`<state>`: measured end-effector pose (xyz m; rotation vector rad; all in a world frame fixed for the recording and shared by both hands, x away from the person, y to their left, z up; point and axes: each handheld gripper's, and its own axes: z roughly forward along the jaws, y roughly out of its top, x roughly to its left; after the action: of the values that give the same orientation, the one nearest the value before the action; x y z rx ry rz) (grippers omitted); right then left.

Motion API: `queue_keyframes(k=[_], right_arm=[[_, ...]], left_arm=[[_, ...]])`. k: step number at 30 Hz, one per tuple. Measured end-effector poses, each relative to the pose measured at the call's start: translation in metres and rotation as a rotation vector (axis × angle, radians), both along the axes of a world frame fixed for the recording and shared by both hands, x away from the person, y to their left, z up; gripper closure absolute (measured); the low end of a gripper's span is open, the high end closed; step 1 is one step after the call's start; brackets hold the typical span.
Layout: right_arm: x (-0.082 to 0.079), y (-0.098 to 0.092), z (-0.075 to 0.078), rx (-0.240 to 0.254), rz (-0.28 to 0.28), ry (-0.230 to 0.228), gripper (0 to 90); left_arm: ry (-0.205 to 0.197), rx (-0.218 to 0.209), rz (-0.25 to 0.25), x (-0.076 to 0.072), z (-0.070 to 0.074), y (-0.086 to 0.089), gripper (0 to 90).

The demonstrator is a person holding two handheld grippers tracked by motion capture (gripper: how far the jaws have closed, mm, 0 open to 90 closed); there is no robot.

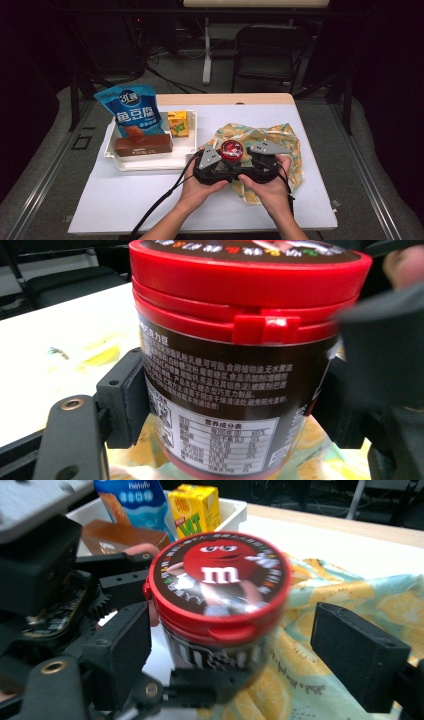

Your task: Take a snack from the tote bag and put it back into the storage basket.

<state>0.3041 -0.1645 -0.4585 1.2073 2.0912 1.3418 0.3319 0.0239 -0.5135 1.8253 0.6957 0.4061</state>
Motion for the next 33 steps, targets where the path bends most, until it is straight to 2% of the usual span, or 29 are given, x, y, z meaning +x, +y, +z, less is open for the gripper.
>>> queue_keyframes(k=[1,2,3,8,9,10,14,15,16,21,24,26,27,28,29,30,33], right_arm=[[0.000,-0.001,0.002,0.014,-0.003,-0.010,15.4],[-0.001,-0.004,0.003,0.019,0.001,-0.018,15.3],[-0.001,-0.005,0.005,0.028,-0.006,-0.025,15.1],[-0.001,-0.018,0.009,0.054,-0.014,-0.055,13.2],[-0.001,-0.020,0.009,0.054,-0.017,-0.054,12.6],[0.000,-0.023,0.008,0.051,-0.022,-0.051,12.5],[0.004,-0.031,0.003,0.052,-0.051,-0.051,12.6],[0.005,-0.033,0.001,0.049,-0.052,-0.047,12.6],[0.007,-0.034,-0.001,0.040,-0.053,-0.039,12.6],[0.012,-0.039,-0.012,0.025,-0.068,-0.014,13.0],[0.015,-0.041,-0.017,0.019,-0.077,-0.004,13.6],[0.016,-0.043,-0.018,0.013,-0.081,0.004,13.9],[0.016,-0.043,-0.019,0.021,-0.089,0.004,14.0],[0.017,-0.043,-0.020,0.022,-0.087,0.003,13.9],[0.017,-0.044,-0.021,0.016,-0.086,0.004,14.0],[0.017,-0.045,-0.021,0.015,-0.085,0.003,13.9],[0.017,-0.047,-0.022,0.017,-0.085,0.006,14.0]], left_arm=[[0.003,0.001,-0.018,0.001,0.000,0.003,26.2],[-0.003,0.002,0.007,0.001,0.000,0.004,26.2],[0.011,-0.003,-0.015,0.002,0.001,0.006,26.2],[0.004,-0.024,0.012,0.001,0.002,0.015,26.2],[0.009,-0.042,0.001,0.001,0.003,0.019,26.2],[0.010,-0.052,0.014,0.000,0.004,0.021,26.2],[0.007,-0.068,0.001,0.000,0.008,0.034,26.2],[0.000,-0.068,0.026,-0.001,0.008,0.036,26.2],[0.005,-0.070,0.009,-0.001,0.009,0.041,26.2],[-0.005,-0.077,0.033,-0.001,0.013,0.060,26.2],[-0.008,-0.106,0.035,0.000,0.016,0.073,26.2],[-0.011,-0.114,0.045,0.000,0.019,0.082,26.2],[-0.021,-0.118,0.070,0.000,0.019,0.084,26.2],[-0.018,-0.120,0.058,0.001,0.020,0.090,26.2],[-0.027,-0.120,0.084,0.001,0.021,0.093,26.2],[-0.021,-0.127,0.075,0.002,0.021,0.097,26.2],[-0.025,-0.135,0.098,0.003,0.023,0.109,26.3]])
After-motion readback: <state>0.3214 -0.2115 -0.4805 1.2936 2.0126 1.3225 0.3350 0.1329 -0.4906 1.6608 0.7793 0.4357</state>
